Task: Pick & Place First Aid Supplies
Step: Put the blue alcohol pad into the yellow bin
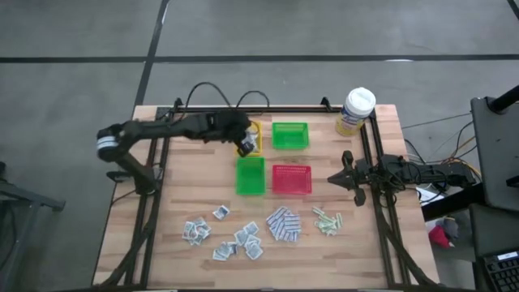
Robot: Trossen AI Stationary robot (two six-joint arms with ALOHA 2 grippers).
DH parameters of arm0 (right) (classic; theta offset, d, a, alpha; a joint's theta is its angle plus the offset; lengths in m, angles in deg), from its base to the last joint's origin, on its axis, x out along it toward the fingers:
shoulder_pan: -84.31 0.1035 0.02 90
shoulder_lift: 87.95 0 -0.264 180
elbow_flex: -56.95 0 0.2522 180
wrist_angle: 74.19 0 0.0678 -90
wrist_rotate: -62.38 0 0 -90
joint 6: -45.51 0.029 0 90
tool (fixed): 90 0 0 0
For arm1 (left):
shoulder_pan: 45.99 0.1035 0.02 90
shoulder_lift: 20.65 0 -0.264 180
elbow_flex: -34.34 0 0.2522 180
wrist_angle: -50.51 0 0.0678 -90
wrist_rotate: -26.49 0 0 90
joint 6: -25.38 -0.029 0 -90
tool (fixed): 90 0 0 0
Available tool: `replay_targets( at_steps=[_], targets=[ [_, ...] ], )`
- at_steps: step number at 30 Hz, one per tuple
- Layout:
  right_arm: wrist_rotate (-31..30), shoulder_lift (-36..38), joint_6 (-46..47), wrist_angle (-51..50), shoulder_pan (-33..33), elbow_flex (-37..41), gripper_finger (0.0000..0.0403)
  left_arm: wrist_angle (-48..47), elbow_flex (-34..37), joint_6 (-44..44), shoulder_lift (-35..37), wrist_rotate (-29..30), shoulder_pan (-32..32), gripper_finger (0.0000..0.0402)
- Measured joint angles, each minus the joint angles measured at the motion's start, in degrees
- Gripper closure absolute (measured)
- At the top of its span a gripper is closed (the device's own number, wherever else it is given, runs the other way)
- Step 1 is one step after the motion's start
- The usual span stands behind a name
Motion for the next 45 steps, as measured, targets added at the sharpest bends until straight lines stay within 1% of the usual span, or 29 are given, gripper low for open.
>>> replay_targets(
  at_steps=[5,9,13,16,24,29,36,45],
  targets=[
    [0.0,0.0,0.0,0.0,0.01,0.0,0.0374,-0.39,-5.69,-7.76,-5.46,-4.72,4.81,0.0402],
    [0.0,0.0,0.0,0.0,0.02,-0.01,0.0374,-2.52,-9.91,-13.25,-9.39,-9.68,7.77,0.0401],
    [0.0,0.0,0.0,0.0,0.0,0.01,0.0374,-4.65,-12.85,-15.96,-12.91,-13.58,10.11,0.0401],
    [0.0,0.0,0.0,0.0,0.02,-0.01,0.0374,-6.02,-14.17,-16.29,-15.14,-16.48,11.55,0.0401],
    [0.0,0.0,0.0,0.0,0.0,0.0,0.0374,-6.12,-12.27,-17.43,-16.88,-21.08,13.74,0.0402],
    [0.0,0.0,0.0,0.0,0.02,0.0,0.0374,-4.96,-10.04,-17.31,-16.86,-22.49,14.44,0.0401],
    [0.0,0.0,0.0,0.0,0.02,0.0,0.0374,-1.42,-6.61,-17.23,-16.85,-23.81,14.97,0.0401],
    [0.0,0.0,0.0,0.0,0.02,0.0,0.0374,2.12,-2.74,-17.16,-16.82,-23.89,15.34,0.0401]
  ],
)
